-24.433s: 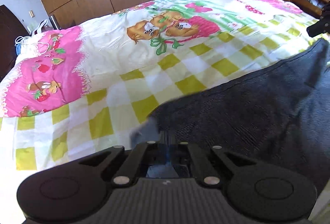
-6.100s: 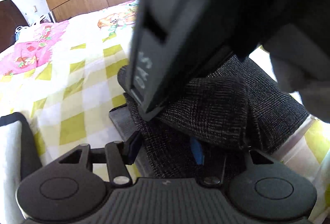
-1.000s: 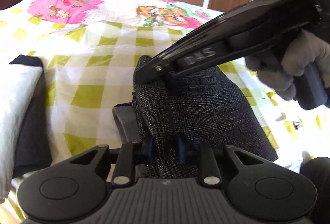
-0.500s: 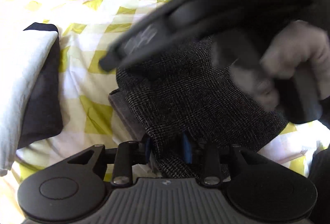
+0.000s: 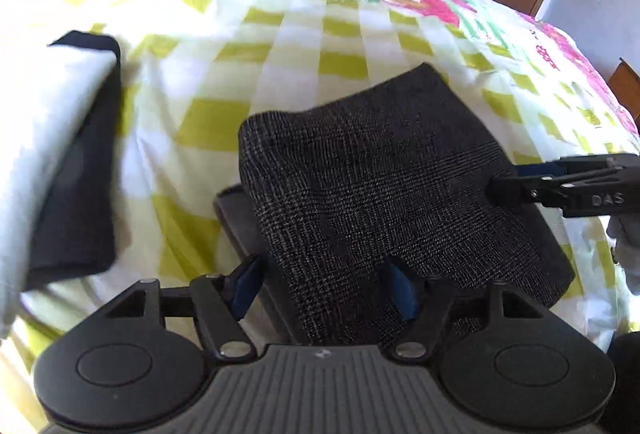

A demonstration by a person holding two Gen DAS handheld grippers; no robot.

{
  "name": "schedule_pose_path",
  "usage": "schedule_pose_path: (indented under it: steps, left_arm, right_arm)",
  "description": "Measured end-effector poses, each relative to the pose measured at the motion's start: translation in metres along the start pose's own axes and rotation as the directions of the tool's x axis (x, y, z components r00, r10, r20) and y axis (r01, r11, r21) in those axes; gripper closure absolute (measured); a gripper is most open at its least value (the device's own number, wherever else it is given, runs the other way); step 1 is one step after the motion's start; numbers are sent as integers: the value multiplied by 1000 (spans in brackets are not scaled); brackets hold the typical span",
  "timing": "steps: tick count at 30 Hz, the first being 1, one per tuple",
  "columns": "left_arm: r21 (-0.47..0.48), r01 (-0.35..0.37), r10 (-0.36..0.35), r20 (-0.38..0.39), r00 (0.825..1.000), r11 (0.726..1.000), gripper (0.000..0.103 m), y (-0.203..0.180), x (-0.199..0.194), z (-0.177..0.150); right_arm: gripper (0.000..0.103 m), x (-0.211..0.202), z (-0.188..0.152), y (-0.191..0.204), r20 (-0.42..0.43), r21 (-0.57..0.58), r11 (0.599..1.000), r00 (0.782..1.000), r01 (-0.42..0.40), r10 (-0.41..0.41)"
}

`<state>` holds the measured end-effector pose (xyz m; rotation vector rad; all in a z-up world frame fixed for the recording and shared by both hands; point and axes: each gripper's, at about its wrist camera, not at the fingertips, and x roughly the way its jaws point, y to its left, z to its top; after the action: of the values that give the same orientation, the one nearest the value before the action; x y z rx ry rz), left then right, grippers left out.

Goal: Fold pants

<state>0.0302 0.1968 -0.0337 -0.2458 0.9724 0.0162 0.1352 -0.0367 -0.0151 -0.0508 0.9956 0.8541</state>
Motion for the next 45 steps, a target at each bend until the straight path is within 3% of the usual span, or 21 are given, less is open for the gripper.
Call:
schedule_pose_path:
  steps: [2,6,7,10,12,15,19,24,26,27,30,34,37,39,41,43,45]
  left_arm:
    - [-7,39,-39,-35,999,999,15,2,8,3]
    - [5,44,-44,-68,997,999,15,-5,16,11]
    - [25,38,-36,-65,997,999,16,-10,16,14]
    - [111,6,-1,-38,999,994,19,-30,13,16]
    - [134,43,-40,-24,999,990,26,-45,10,22]
    - [200,125,-123,-25,992,972,28,-85,15,34]
    - [337,213,-207,-54,977,917,28,-160,41,42]
    - [433,327,-323,-87,943,840,31,-252,82,53]
    - [446,347,-339,-101,935,825,31,-273,93,54]
    - [459,347,-338,-104,935,818,31,-282,94,52]
    - [488,308,-311,-78,947,816,30,-285,75,40]
    - [433,233,-254,-9,967,871,30,-264,57,40]
    - [453,140,-206,101,973,880,30,-271,47,46]
    - [456,94,-172,133,976,885,28,-279,51,55]
    - [491,23,-100,132,986,871,26,-285,65,56]
    - [496,6,-60,92,994,868,22,-282,80,54]
    - [476,10,-56,83,995,880,19,-276,80,50]
  right_arm:
    - [36,9,-4,-4,-9,36,998,999,-44,45]
    - [35,26,-6,-15,15,144,983,994,-111,110]
    - [38,27,-6,-14,20,158,981,993,-117,115]
    - [61,13,-10,-16,45,164,979,992,-125,119]
    - [72,-1,-16,-21,47,173,978,993,-113,107]
    - [75,-31,-26,-39,60,195,979,997,-53,43]
    - [75,-82,-43,-85,65,250,965,993,77,-96]
    - [73,-139,-70,-157,28,350,904,962,244,-270]
    - [68,-156,-84,-182,15,395,869,943,299,-332]
    - [62,-163,-89,-190,7,417,851,935,320,-355]
    - [60,-193,-104,-194,39,443,806,891,391,-453]
    - [59,-218,-112,-164,137,402,782,813,476,-566]
    - [59,-204,-102,-137,203,344,822,819,453,-536]
    - [60,-181,-94,-124,208,289,851,838,439,-504]
    - [64,-152,-91,-119,143,279,854,860,439,-489]
    - [61,-126,-98,-115,89,271,869,888,414,-451]
    - [62,-119,-102,-102,89,233,849,859,474,-504]
